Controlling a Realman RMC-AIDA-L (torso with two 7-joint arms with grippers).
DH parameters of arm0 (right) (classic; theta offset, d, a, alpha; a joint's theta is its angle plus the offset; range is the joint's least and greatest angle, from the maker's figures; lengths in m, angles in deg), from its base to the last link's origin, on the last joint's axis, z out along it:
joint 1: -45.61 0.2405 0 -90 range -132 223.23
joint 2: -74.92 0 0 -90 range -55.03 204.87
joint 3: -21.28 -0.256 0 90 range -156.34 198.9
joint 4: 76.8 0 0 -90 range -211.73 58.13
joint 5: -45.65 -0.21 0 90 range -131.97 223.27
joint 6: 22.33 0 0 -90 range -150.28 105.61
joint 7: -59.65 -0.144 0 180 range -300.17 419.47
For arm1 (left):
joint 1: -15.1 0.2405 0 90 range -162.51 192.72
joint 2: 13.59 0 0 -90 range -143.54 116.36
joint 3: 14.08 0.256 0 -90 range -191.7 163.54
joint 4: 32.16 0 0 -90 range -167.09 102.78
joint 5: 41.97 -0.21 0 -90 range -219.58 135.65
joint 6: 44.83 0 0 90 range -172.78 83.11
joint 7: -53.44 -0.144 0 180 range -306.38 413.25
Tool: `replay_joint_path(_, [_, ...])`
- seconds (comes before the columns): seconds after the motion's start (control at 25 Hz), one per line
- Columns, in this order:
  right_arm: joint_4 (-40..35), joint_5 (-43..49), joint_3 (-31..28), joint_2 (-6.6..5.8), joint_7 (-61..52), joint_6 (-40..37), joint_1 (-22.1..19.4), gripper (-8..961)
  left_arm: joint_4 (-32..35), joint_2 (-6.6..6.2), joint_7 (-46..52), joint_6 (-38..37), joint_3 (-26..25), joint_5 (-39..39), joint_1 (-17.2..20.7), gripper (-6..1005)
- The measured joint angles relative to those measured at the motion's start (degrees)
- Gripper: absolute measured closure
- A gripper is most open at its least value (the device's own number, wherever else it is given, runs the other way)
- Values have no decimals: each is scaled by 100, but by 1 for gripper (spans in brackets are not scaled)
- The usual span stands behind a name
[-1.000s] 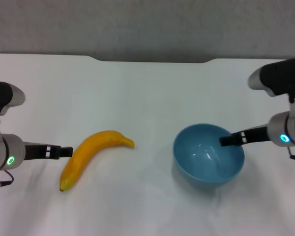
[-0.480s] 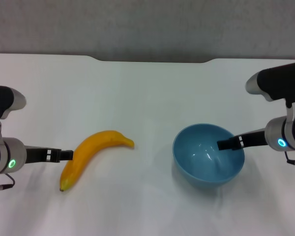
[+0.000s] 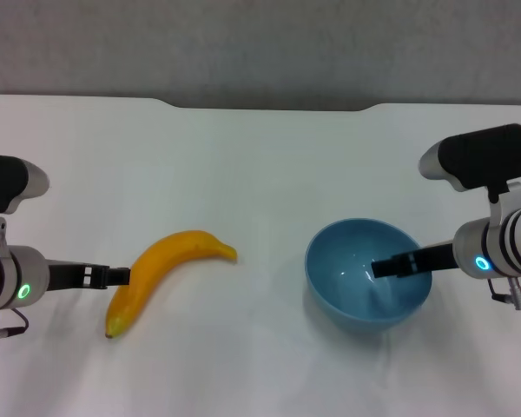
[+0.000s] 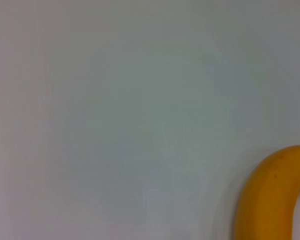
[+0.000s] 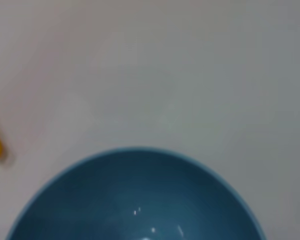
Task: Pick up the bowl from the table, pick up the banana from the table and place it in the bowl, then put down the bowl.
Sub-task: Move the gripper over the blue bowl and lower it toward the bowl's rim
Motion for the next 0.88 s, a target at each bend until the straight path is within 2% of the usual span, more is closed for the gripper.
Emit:
replay_joint_path(0.24, [-519, -200, -14, -6, -11, 181, 310, 76, 64, 0, 0, -3, -8, 0, -16, 117])
replay_joint_path(0.8, [-590, -163, -72, -31, -55, 207, 429, 164, 77, 0, -1, -42, -15, 0, 0, 118])
replay_joint_path(0.88, [-588, -164, -77, -38, -46, 207, 422, 237, 76, 0, -1, -47, -15, 0, 6, 118])
